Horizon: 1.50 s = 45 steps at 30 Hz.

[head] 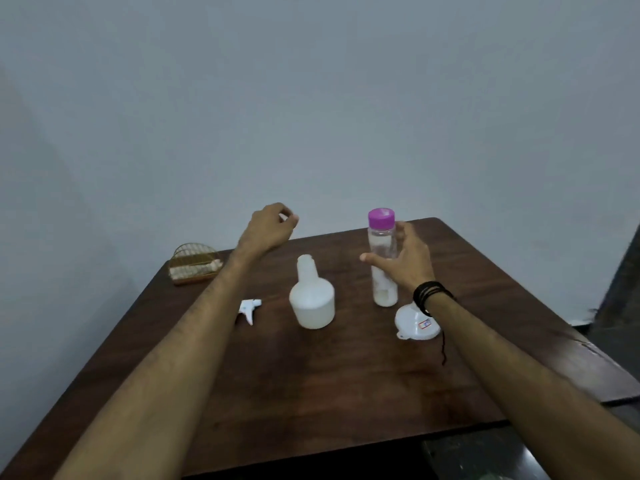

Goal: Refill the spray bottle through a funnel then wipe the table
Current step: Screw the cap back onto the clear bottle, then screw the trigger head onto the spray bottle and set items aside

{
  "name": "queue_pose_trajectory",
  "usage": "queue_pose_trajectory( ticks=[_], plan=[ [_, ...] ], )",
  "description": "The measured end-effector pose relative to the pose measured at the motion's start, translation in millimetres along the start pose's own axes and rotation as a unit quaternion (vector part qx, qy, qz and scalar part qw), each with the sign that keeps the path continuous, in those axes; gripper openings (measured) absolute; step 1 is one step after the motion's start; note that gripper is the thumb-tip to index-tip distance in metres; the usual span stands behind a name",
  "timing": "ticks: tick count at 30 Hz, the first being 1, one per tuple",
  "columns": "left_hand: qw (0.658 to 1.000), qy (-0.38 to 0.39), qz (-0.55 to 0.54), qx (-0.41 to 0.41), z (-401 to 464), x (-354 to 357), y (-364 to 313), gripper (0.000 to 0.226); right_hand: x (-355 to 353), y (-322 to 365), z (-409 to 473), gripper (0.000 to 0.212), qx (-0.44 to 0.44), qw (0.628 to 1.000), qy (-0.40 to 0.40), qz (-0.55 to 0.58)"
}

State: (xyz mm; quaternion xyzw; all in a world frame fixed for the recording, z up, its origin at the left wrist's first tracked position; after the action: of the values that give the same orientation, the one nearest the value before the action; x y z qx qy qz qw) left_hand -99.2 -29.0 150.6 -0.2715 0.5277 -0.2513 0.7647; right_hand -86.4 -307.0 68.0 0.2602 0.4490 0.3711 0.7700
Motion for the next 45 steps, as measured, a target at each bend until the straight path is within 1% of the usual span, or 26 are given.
queue_pose_trajectory(
  ticks=[2,4,5,6,7,9,11,13,16,18,23,25,28,30,31,33,35,37,39,40,42,44,45],
  plan=[
    [0.997,0.004,0.05,-0.054,-9,-16,43,0.031,-10,12,-6,0.092,-0.027,0.995,-0.087,-0.049],
    [0.987,0.035,0.11,-0.115,-22,-26,87,0.027,-17,32,-22,0.082,-0.067,0.974,-0.195,-0.098],
    [0.978,0.065,0.138,-0.142,-30,-23,103,0.023,-23,41,-30,0.076,-0.08,0.962,-0.234,-0.115],
    [0.968,0.092,0.162,-0.169,-39,-22,120,0.023,-21,53,-39,0.072,-0.096,0.955,-0.251,-0.124],
    [0.959,0.11,0.174,-0.195,-47,-21,136,0.027,-15,66,-45,0.068,-0.121,0.952,-0.252,-0.125],
    [0.947,0.119,0.182,-0.237,-59,-19,164,0.036,5,87,-57,0.058,-0.175,0.954,-0.218,-0.109],
    [0.941,0.093,0.179,-0.273,-69,-20,185,0.057,31,102,-67,0.052,-0.212,0.959,-0.166,-0.092],
    [0.94,0.062,0.164,-0.294,-79,-18,196,0.066,52,107,-72,0.049,-0.223,0.963,-0.122,-0.093],
    [0.942,0.022,0.114,-0.315,-85,-9,209,0.062,70,102,-75,0.05,-0.209,0.97,-0.081,-0.092],
    [0.941,0.0,0.101,-0.323,-85,-5,215,0.061,75,93,-73,0.053,-0.184,0.976,-0.062,-0.095],
    [0.938,-0.002,0.11,-0.329,-78,1,216,0.051,80,67,-68,0.058,-0.142,0.982,-0.037,-0.123],
    [0.939,0.002,0.099,-0.329,-74,0,215,0.051,80,63,-67,0.057,-0.133,0.983,-0.035,-0.124],
    [0.944,-0.032,0.014,-0.328,-59,-10,209,0.051,79,78,-75,0.051,-0.168,0.978,-0.053,-0.114],
    [0.946,-0.079,-0.111,-0.294,-39,-21,198,0.041,79,97,-82,0.046,-0.204,0.973,-0.063,-0.088],
    [0.939,-0.107,-0.19,-0.265,-30,-28,188,0.035,81,108,-86,0.043,-0.218,0.971,-0.064,-0.072],
    [0.905,-0.15,-0.34,-0.206,-17,-42,156,0.029,88,128,-89,0.036,-0.234,0.97,-0.046,-0.038],
    [0.858,-0.16,-0.462,-0.157,-8,-55,119,0.023,99,147,-89,0.033,-0.239,0.971,-0.006,-0.014],
    [0.816,-0.148,-0.545,-0.122,0,-64,81,0.019,112,161,-84,0.044,-0.221,0.974,0.042,-0.011],
    [0.779,-0.133,-0.606,-0.091,6,-71,50,0.02,123,168,-73,0.06,-0.17,0.982,0.088,0.006],
    [0.76,-0.126,-0.633,-0.076,9,-74,36,0.023,127,169,-65,0.064,-0.143,0.984,0.107,0.016],
    [0.735,-0.109,-0.668,-0.045,12,-81,9,0.028,130,169,-48,0.063,-0.1,0.987,0.126,0.029],
    [0.724,-0.099,-0.682,-0.02,15,-87,-13,0.028,124,163,-33,0.061,-0.057,0.991,0.112,0.055],
    [0.721,-0.096,-0.686,-0.01,16,-91,-22,0.026,120,159,-28,0.057,-0.035,0.991,0.103,0.072]
  ],
)
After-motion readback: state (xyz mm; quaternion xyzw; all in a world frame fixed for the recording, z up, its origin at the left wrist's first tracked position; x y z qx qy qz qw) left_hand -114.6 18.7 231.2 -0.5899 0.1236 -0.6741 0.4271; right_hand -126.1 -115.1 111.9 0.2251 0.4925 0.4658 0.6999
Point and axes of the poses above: each hand's wrist, its own z-axis towards the middle knuckle, its own x-axis out of the palm, y = z × x, the point moved 9 cm from there along z, towards the middle knuckle, and after that the axes turned 10 degrees about -z, right-handed, at the moved point
